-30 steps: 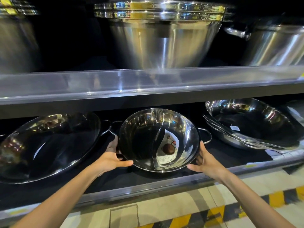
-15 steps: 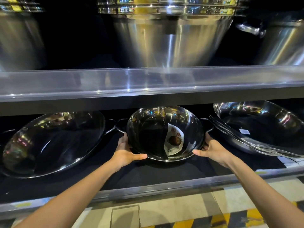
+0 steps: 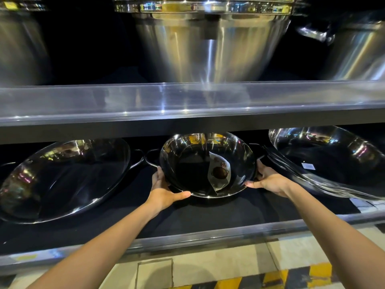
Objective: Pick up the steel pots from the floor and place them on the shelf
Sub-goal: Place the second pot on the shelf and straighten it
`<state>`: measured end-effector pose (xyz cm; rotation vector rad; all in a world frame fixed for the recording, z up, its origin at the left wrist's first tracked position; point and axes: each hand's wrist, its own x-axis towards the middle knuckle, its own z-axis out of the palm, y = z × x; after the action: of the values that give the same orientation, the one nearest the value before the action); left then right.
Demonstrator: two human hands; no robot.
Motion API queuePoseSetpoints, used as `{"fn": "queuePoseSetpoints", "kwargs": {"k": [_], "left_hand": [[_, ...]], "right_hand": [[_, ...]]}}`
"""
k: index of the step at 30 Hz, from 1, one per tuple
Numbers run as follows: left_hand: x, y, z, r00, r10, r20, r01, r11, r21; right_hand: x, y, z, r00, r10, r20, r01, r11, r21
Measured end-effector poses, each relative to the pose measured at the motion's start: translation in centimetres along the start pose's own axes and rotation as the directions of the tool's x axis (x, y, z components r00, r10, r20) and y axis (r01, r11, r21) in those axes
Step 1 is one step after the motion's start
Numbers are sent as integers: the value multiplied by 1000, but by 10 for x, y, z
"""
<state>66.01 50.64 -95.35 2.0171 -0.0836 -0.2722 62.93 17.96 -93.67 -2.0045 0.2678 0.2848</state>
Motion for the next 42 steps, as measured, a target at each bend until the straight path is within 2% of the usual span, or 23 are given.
{"fn": "queuePoseSetpoints", "kwargs": {"k": [3,13,22,27,32,35,42], "left_hand": [[-3,0,1,1000,-6,6,6,1000,7],[-11,7,-2,997,-74,39,79,982,-169],[-8,23,-12,984,-144,108,134,987,92],[-9,27,-14,975,-187,117,180,981,74],[-8,31,-14,972,-160,174,121,968,218],[-5,35,-14,971,-147,189,95,961,261],[0,28,-12,978,-149,148,113,967,230]], "right_hand": [[-1,0,-2,1000,-1,18,1,1000,-7],[-6,1,1,999,-28,-32,30,998,52],[-16,-4,0,999,-33,18,34,997,-72],[-25,-9,4,1000,-6,26,7,999,-45],[-31,-14,8,996,89,28,-89,996,15],[-31,-20,9,995,95,20,-95,995,3],[-28,-23,14,988,155,-19,-153,985,74]]}}
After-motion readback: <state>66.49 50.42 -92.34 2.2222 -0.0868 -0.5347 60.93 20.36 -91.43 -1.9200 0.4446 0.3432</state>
